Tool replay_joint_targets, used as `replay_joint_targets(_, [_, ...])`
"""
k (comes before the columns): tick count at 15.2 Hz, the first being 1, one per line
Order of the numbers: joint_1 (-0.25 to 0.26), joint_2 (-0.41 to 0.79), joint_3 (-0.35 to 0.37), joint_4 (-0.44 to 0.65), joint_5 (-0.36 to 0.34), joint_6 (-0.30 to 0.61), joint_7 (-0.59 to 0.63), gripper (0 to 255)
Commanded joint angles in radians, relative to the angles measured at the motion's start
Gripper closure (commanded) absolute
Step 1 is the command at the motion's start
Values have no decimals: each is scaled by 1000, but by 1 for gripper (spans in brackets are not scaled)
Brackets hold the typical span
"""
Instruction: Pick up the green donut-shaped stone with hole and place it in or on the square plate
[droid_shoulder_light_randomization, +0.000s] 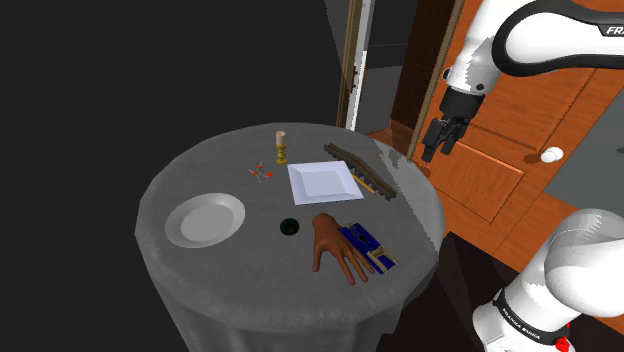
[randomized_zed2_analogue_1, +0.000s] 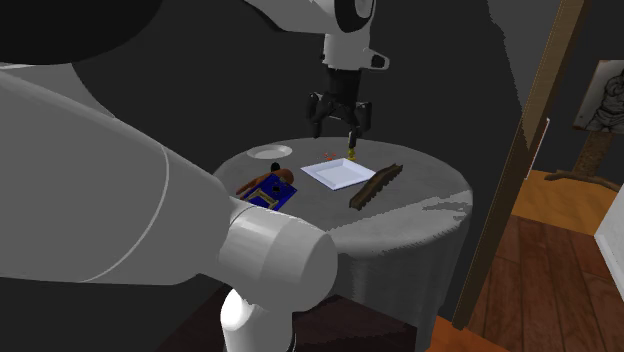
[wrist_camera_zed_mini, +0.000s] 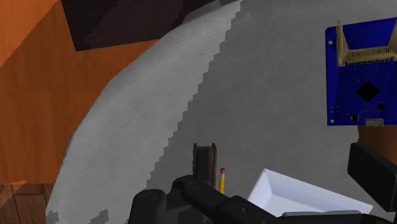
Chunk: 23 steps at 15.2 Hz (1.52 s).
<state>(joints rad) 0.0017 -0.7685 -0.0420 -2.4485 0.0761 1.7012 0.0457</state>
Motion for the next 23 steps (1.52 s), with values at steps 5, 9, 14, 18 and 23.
replay_joint_targets(5, [32,44,72,-44,51,121,73,0])
replay_joint_targets(9, [61,115,145,-65,95,246,145,0])
replay_joint_targets(14, [90,235,238,-57,130,403,235,0])
replay_joint_targets(18, [102,353,312,-24,133,523,315,0])
replay_joint_targets(23, [101,521,402,50,88,656,435,0])
